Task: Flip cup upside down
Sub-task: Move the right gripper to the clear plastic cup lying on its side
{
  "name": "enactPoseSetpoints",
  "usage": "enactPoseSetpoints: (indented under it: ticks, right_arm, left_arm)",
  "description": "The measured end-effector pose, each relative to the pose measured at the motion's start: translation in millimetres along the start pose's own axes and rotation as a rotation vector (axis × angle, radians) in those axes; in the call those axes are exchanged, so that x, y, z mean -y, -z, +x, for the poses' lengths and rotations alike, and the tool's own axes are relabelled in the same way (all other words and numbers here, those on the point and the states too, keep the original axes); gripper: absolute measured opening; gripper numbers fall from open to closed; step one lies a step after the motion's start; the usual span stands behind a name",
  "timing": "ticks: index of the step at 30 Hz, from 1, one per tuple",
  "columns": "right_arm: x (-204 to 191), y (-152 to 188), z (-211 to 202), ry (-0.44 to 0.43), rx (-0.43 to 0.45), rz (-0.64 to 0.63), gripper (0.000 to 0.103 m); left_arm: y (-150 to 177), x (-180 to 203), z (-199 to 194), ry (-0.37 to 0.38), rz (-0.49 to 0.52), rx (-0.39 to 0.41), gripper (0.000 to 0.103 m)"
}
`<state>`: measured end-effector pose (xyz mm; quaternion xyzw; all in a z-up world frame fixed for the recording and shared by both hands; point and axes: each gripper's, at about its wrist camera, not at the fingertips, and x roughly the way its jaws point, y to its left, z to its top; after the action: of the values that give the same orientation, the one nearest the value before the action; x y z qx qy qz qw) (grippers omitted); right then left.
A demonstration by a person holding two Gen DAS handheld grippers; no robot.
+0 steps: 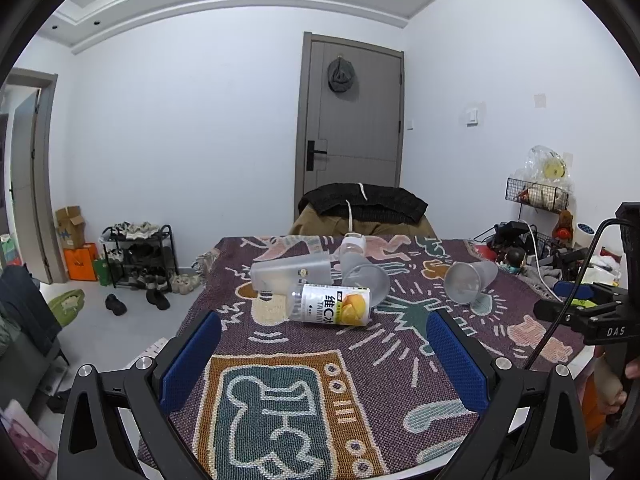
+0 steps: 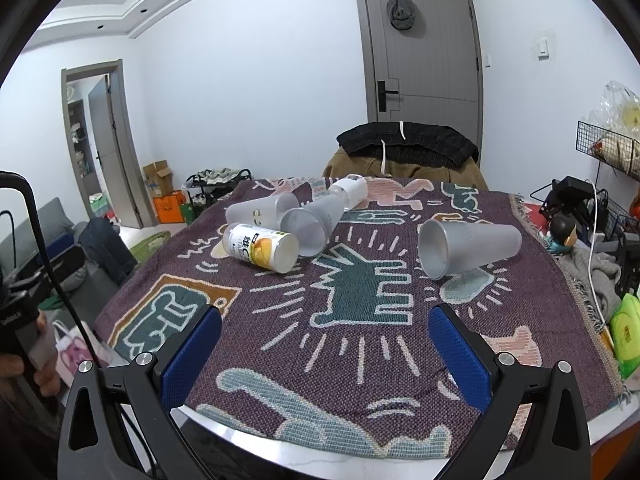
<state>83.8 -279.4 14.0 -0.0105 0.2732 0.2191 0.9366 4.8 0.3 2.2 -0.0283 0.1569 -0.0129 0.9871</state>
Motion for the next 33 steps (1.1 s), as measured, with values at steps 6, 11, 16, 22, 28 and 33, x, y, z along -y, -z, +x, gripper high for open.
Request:
enactPoseSetpoints:
  ticks: [6,11,16,22,28,33]
  right_arm:
    - [6.4,-7.8,13.9,0.004,-0.009,0.017,0.103]
    - [14.6,-20.7,30.4,-0.015,-0.025,0.037,0.103]
    - [26.1,-44.6,49.0,-0.017,-0.024,0.086,0.103]
    - [33.8,-74.4,77.3,-0.008,-0.047,0.097,0.103]
    - [38.3,-102.5,111.4,0.015,-0.083,0.102,0.103]
    - [42.1,-119.2,139.8,0.016,-0.106,0.115,0.103]
  left_arm:
    - [-8.9,-2.5,15.9,-0.001,0.011,-0.013,0.103]
    - [-20.7,-7.7,30.0,-0.013,0.018,-0.017,0.103]
    - [-35.5,-13.5,41.6,-0.040,0.033,-0.011,0.103]
    - [-51.5,-28.5,60.7,-0.058,0.010,-0.006,0.103]
    - [-60.8,-41.4,85.2,-0.066,-0.037,-0.025,0.103]
    - [-64.9,-46.8,110.8,-0.092,-0.047,-0.050,0.103]
